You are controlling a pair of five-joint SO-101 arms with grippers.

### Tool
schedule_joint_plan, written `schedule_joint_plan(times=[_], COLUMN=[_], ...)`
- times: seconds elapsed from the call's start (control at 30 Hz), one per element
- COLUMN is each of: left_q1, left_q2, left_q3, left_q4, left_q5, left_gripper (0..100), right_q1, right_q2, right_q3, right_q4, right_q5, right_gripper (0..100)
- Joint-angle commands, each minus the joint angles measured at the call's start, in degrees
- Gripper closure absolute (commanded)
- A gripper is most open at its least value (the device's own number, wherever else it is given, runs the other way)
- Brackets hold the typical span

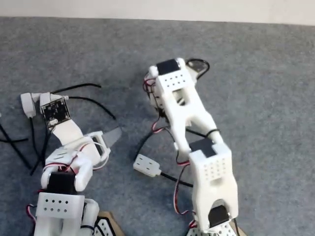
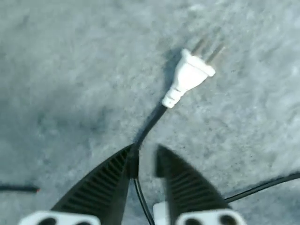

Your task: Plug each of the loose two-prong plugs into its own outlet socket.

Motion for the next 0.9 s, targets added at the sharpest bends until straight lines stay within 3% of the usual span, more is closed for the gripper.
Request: schedule_joint_plan(times=[0.0,0.1,0.5,0.77,0.87], left_q1=[0.48,0.48,0.57,0.57,0.57], left_q2=[-0.13,-0.13,-0.13,-0.13,-0.13], left_q3=[-0.31,-0.31,-0.31,-0.31,-0.31], left_q4=[-0.97,-0.97,-0.97,-0.97,-0.97], left_q5=[0.35,0.35,0.35,0.35,0.44], left_gripper=[60,60,60,60,60], right_q1=[1.10,1.54,4.79,4.88,4.97], right_q2=[0.22,1.80,7.60,7.96,7.96], right_q3=[-3.03,-3.12,-3.47,-3.47,-3.47], right_q4=[1.19,0.75,-6.55,-8.31,-8.22], right_q5=[-3.87,-5.63,-5.36,-5.36,-5.54], right_gripper=[77.5,71.4,72.2,99.8,98.8])
